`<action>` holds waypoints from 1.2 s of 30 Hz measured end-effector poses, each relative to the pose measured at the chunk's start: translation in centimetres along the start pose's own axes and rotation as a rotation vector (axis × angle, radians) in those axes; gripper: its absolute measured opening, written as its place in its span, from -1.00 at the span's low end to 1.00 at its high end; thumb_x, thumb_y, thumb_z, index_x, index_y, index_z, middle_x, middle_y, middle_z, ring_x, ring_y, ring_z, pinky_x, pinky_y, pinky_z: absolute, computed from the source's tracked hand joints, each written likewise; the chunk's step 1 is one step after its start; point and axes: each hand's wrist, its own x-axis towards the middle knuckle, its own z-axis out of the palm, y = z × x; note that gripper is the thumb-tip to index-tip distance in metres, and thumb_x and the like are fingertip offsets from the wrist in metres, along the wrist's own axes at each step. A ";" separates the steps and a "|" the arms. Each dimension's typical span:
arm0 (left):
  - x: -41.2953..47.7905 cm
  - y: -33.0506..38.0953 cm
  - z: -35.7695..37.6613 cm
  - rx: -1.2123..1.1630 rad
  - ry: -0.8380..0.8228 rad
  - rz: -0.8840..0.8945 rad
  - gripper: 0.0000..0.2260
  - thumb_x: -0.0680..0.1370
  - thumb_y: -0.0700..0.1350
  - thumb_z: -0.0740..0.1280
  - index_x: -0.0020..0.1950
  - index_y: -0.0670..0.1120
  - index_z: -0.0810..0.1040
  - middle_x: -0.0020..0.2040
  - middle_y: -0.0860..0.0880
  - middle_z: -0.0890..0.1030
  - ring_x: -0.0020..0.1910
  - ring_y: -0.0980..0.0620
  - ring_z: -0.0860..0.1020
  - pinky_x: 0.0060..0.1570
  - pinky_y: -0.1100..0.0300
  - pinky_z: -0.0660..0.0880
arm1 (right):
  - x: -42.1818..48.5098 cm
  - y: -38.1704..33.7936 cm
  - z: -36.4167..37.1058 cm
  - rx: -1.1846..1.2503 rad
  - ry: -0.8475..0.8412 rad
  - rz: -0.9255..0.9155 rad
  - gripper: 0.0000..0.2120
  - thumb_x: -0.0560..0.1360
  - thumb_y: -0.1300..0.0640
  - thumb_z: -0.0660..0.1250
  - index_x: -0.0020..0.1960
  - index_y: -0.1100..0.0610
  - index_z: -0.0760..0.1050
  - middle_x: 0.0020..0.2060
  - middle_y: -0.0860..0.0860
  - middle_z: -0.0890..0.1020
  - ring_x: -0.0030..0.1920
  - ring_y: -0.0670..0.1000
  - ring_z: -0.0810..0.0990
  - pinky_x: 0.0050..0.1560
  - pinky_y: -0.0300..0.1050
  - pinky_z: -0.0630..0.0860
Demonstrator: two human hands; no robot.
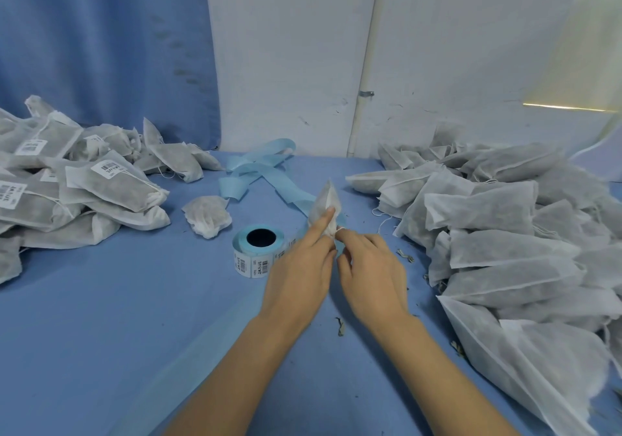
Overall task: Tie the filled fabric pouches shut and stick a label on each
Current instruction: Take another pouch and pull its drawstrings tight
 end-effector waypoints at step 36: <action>-0.4 0.1 1.5 -0.349 0.073 -0.122 -0.85 0.65 -0.14 0.13 -0.07 0.02 0.43 -0.09 0.12 0.46 -0.09 0.21 0.45 -0.03 0.16 0.46 | 0.4 -0.1 0.6 1.250 0.219 0.441 -0.84 0.45 0.28 0.44 -0.14 0.02 0.67 -0.19 -0.17 0.72 -0.13 -0.24 0.66 -0.11 -0.43 0.50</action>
